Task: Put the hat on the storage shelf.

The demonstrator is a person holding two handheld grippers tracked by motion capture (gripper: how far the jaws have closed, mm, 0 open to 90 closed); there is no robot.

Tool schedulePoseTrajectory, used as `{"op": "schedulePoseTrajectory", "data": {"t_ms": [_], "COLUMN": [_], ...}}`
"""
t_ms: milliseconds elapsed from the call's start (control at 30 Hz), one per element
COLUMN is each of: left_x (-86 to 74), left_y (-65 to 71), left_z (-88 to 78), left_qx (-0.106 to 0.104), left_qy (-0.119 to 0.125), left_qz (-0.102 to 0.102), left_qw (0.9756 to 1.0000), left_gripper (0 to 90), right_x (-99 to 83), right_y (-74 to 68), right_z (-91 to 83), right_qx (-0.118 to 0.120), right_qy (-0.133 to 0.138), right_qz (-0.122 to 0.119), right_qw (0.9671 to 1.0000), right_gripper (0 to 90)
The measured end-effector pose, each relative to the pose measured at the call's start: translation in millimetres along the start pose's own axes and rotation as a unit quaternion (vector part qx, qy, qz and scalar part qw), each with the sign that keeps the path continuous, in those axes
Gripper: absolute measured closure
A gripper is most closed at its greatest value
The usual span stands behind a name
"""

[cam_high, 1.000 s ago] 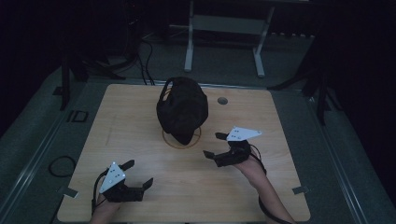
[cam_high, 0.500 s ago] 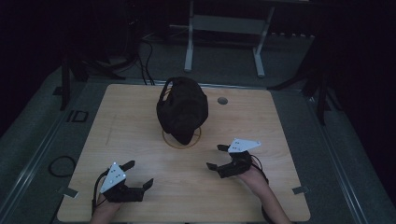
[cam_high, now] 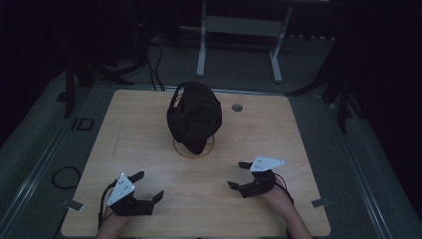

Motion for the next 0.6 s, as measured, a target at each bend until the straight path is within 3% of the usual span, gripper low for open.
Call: {"op": "schedulePoseTrajectory", "data": {"t_ms": [600], "left_x": [-1.1], "left_y": [2.8], "left_z": [0.8], "left_qx": [-0.004], "left_qy": [-0.002], "left_qz": [0.001], "left_qw": [1.0], "left_gripper": [3.2], "right_x": [-27.8], "right_y": [6.8], "right_z": [-21.3], "right_qx": [-0.012], "right_qy": [-0.009], "right_qz": [-0.022], "right_qw": [0.9997], "right_gripper": [13.9]}}
Point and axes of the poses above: each handheld gripper's, and its own axes: z roughly forward along the jaws, x roughly out of its top, y roughly to its right, the point moved 9 cm from there along z, roughly forward along the jaws, and after that the axes turned 13 degrees about z, right-handed, at the moved point
